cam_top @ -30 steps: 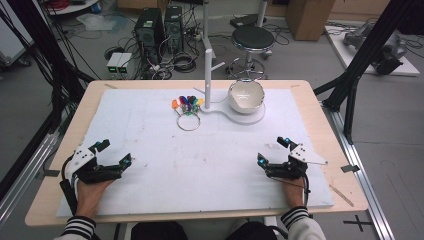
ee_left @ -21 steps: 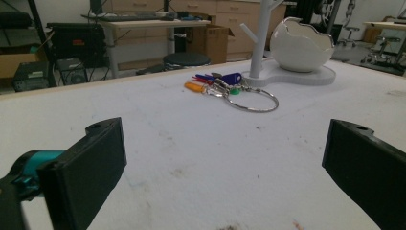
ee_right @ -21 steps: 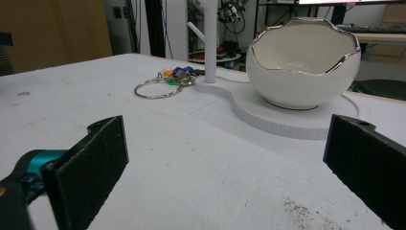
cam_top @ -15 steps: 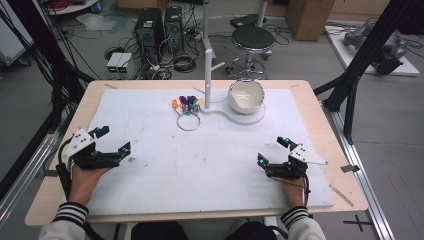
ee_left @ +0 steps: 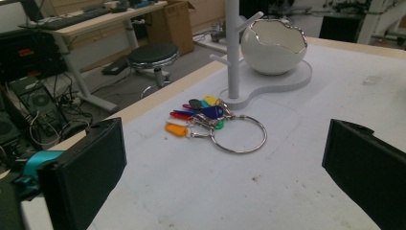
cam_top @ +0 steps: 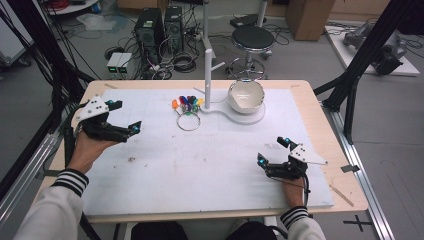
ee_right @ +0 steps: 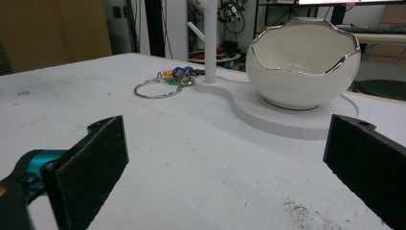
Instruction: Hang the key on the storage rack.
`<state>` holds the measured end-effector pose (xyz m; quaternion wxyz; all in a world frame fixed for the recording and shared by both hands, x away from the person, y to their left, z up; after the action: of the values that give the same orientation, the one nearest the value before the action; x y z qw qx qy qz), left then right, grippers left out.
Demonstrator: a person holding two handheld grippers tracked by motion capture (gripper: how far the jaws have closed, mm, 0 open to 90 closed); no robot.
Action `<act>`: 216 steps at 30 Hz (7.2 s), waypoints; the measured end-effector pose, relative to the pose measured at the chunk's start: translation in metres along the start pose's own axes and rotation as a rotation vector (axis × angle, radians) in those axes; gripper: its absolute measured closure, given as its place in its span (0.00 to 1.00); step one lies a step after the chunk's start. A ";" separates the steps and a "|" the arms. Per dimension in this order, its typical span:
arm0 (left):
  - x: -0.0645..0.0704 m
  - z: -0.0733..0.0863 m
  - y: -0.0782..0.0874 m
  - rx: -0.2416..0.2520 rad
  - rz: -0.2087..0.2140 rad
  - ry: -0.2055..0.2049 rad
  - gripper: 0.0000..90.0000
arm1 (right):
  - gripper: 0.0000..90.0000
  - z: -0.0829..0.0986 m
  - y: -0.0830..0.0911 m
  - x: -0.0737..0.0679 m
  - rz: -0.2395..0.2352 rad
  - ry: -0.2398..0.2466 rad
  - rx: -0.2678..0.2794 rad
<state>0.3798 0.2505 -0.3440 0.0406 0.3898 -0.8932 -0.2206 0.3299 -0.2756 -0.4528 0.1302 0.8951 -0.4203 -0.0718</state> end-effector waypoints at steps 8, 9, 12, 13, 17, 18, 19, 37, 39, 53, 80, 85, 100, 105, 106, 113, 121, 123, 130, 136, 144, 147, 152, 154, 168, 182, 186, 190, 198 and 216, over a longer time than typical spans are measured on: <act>-0.003 -0.038 -0.022 -0.111 0.058 -0.081 0.02 | 0.01 0.000 0.000 0.000 0.000 -0.007 -0.002; -0.003 -0.041 -0.024 -0.114 0.061 -0.084 0.02 | 0.01 0.000 0.000 0.000 0.000 -0.008 -0.002; -0.005 -0.051 -0.031 -0.143 0.068 -0.105 0.02 | 0.01 0.000 0.000 0.000 0.002 -0.003 0.001; -0.005 -0.051 -0.031 -0.143 0.068 -0.105 0.02 | 0.01 0.000 0.000 0.000 0.003 -0.002 0.002; -0.006 -0.064 -0.041 -0.195 0.077 -0.139 0.02 | 0.01 0.000 0.000 0.000 0.003 -0.004 0.003; -0.006 -0.064 -0.041 -0.195 0.077 -0.139 0.02 | 0.01 0.000 0.000 0.000 0.003 -0.005 0.004; -0.005 -0.069 -0.046 -0.208 0.084 -0.139 0.02 | 0.01 0.000 0.000 0.001 0.004 -0.002 0.006; 0.010 -0.097 -0.101 -0.415 0.159 -0.202 0.02 | 0.01 0.000 0.000 0.001 0.005 0.000 0.006; 0.014 -0.098 -0.109 -0.444 0.166 -0.220 0.02 | 0.01 0.000 0.000 0.000 0.002 -0.004 0.004; 0.028 -0.092 -0.149 -0.575 0.212 -0.211 0.02 | 0.01 0.000 0.000 0.001 0.004 -0.001 0.006; 0.043 -0.067 -0.200 -0.755 0.256 -0.261 0.02 | 0.01 0.000 0.000 0.000 0.001 -0.005 -0.002; 0.045 -0.060 -0.209 -0.791 0.258 -0.256 0.02 | 0.01 0.000 0.000 0.000 0.001 0.001 0.000; 0.049 -0.046 -0.224 -0.893 0.252 -0.266 0.18 | 0.01 0.000 0.000 0.000 0.002 -0.001 -0.002; 0.051 -0.044 -0.227 -0.914 0.248 -0.271 0.27 | 0.01 0.000 0.000 0.000 0.001 -0.001 -0.001; 0.050 -0.043 -0.227 -0.925 0.246 -0.278 0.28 | 0.01 0.000 0.000 0.000 0.002 0.000 -0.002; 0.050 -0.041 -0.226 -0.948 0.232 -0.278 0.30 | 0.01 0.000 0.000 0.000 0.002 0.001 0.000; 0.049 -0.048 -0.219 -0.941 0.239 -0.290 0.29 | 0.01 0.000 0.000 0.000 0.002 0.004 -0.001; 0.049 -0.049 -0.218 -0.945 0.245 -0.292 0.28 | 0.01 0.000 0.000 0.000 0.002 -0.002 -0.002; 0.049 -0.052 -0.216 -0.951 0.255 -0.312 0.29 | 0.01 0.000 0.000 0.000 0.002 0.004 -0.001; 0.054 -0.050 -0.227 -0.981 0.271 -0.347 0.32 | 0.01 0.000 0.000 0.000 0.006 0.007 0.000; 0.059 -0.043 -0.237 -1.028 0.281 -0.402 0.38 | 0.01 0.000 0.000 0.000 0.002 0.004 -0.001; 0.059 -0.042 -0.238 -1.041 0.281 -0.414 0.42 | 0.01 0.000 0.000 0.000 0.002 0.005 -0.001; 0.058 -0.041 -0.239 -1.046 0.279 -0.434 0.49 | 0.01 0.000 0.000 0.000 0.002 0.004 -0.001; 0.057 -0.042 -0.239 -1.048 0.283 -0.442 0.54 | 0.01 0.000 0.000 0.000 0.002 0.005 -0.001; 0.059 -0.039 -0.244 -1.083 0.292 -0.471 0.71 | 0.01 0.000 0.000 0.000 0.002 0.005 -0.001; 0.061 -0.037 -0.247 -1.113 0.296 -0.489 0.84 | 0.01 0.000 0.000 0.000 0.004 0.008 -0.001; 0.060 -0.037 -0.247 -1.118 0.303 -0.489 0.87 | 0.01 0.000 0.000 0.000 0.005 0.008 0.000; 0.061 -0.037 -0.247 -1.124 0.300 -0.479 0.89 | 0.01 0.000 0.000 0.000 0.007 0.008 0.000; 0.062 -0.037 -0.248 -1.133 0.300 -0.464 0.91 | 0.01 0.000 0.000 -0.001 0.006 0.012 0.001; 0.060 -0.038 -0.246 -1.131 0.302 -0.457 0.94 | 0.01 0.000 0.000 -0.001 0.003 0.010 -0.001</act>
<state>0.5141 0.0465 -0.4206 0.0790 0.1207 -0.6698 -0.7284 0.3295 -0.2750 -0.4527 0.1329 0.8948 -0.4208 -0.0673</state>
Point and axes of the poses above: each handheld gripper's, and its own axes: y roughly backward along the jaws, z roughly out of its underside, x roughly to its right, the point moved 2 cm from there along -y, roughly forward along the jaws, and after that the axes turned 9 degrees about -x, right-handed, at the moved point
